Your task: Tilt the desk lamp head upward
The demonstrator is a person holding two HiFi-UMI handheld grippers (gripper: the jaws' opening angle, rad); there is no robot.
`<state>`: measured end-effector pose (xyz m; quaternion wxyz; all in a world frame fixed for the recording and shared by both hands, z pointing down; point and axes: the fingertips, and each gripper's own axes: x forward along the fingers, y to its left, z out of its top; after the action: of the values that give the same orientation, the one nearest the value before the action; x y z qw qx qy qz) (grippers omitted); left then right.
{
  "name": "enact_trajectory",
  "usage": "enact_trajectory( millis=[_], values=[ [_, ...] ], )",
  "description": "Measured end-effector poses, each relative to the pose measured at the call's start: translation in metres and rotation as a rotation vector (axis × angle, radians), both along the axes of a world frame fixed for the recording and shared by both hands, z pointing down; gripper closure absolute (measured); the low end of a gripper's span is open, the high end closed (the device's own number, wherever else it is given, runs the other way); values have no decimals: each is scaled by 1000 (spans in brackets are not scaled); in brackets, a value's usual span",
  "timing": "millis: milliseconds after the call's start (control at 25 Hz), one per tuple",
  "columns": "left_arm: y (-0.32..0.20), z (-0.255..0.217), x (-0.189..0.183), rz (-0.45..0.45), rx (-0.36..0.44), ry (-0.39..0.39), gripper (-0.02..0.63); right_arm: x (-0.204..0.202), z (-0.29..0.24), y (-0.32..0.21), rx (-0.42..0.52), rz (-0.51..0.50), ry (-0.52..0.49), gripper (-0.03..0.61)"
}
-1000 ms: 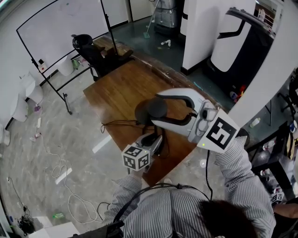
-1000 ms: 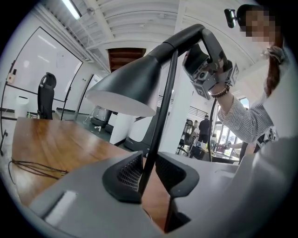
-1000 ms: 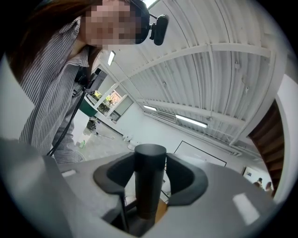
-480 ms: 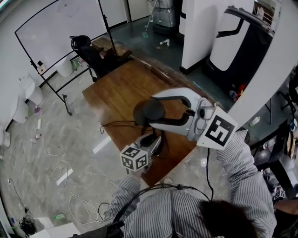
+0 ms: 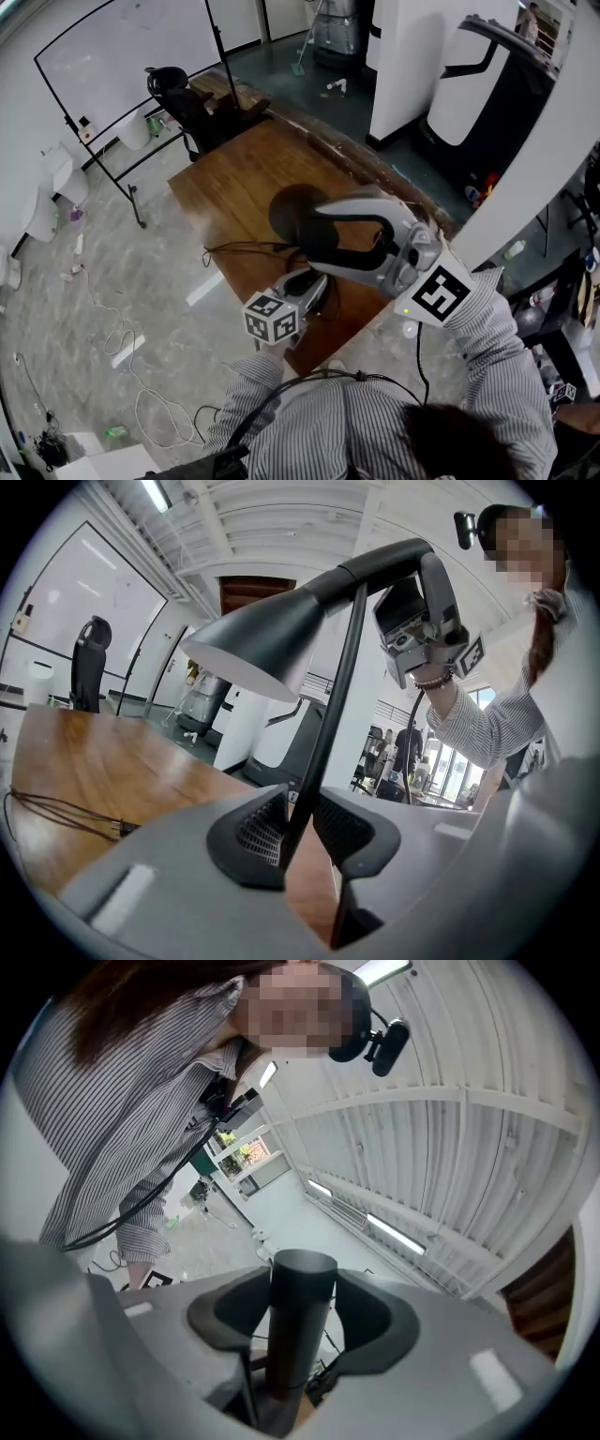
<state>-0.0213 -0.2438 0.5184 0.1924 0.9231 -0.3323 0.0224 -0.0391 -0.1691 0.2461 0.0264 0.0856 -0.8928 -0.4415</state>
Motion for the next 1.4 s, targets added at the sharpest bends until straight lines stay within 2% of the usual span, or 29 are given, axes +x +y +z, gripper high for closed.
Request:
enact_trajectory(
  millis=[320,560,760,960,1240,1400],
  values=[
    [-2,0,-3,-5,-20,35,526,-2,16,8,219,104,-14,377],
    [-2,-1,-3,-6,-32,47,525,2,33,8,376,239,-9,380],
    [-3,-2,-4,-1,-36,54,523,1,46,12,445,277,-27,380],
    [-4,-2,-5,9,-40,47,523,1,66,14,590,328,-3,380],
    [-2,-2,0,25,-39,49,525,4,68,17,574,341,-68,379],
    [-2,-2,-1,31,-39,55,525,3,75,14,621,367,-92,377]
  ],
)
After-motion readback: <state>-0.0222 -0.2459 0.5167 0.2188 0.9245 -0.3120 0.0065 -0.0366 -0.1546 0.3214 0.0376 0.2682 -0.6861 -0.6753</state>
